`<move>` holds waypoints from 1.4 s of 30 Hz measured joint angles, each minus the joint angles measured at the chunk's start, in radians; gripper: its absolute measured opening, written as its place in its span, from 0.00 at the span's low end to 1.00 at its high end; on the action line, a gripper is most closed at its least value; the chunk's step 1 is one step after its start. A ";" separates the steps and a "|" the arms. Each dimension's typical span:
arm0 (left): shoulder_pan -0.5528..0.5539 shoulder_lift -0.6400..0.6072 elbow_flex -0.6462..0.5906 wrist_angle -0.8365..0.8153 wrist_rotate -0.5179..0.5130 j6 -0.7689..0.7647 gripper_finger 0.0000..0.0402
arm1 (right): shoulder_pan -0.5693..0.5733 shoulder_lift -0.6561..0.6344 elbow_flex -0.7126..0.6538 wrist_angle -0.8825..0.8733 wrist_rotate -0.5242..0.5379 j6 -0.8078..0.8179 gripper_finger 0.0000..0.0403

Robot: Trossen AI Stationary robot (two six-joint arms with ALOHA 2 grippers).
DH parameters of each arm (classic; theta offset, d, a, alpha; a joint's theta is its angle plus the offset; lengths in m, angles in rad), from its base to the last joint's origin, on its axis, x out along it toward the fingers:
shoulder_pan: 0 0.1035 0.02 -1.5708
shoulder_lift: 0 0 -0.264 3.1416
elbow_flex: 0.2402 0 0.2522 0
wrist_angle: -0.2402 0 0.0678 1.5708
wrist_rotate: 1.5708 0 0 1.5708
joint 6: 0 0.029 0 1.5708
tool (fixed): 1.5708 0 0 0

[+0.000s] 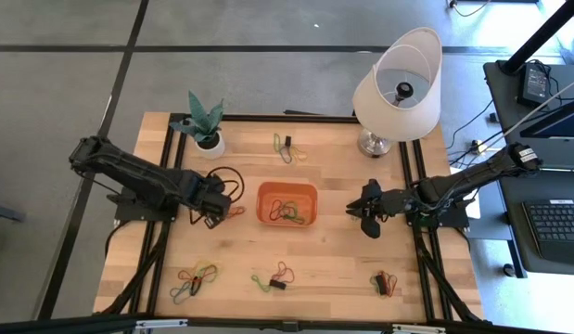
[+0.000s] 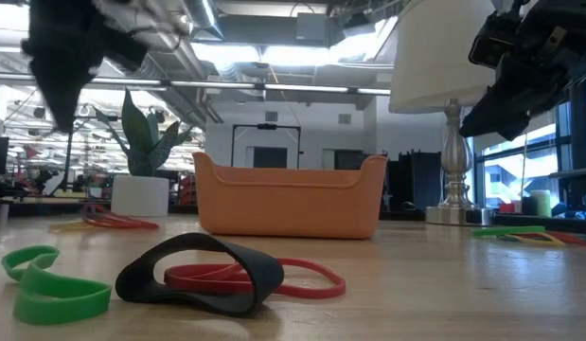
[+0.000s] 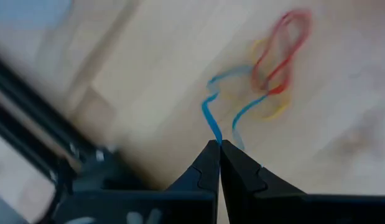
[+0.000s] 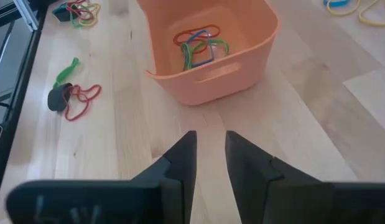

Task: Pick and place rubber bands into bin
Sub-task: Put the red rubber band into the orange bin

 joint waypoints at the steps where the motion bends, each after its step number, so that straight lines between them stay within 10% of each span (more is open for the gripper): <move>1: 0.000 0.000 -0.024 0.013 0.008 -0.029 0.01 | 0.000 0.000 0.000 0.000 0.000 0.001 0.22; 22: 0.006 0.000 -0.075 0.103 -0.034 -0.171 0.34 | 0.000 0.000 0.000 0.008 0.000 0.000 0.22; 28: 0.042 -0.001 -0.050 0.320 -0.105 0.115 0.31 | 0.000 0.000 0.000 0.008 0.010 -0.004 0.22; 42: 0.190 0.217 -0.049 0.436 0.112 0.511 0.15 | 0.000 -0.001 0.000 0.017 0.027 -0.003 0.22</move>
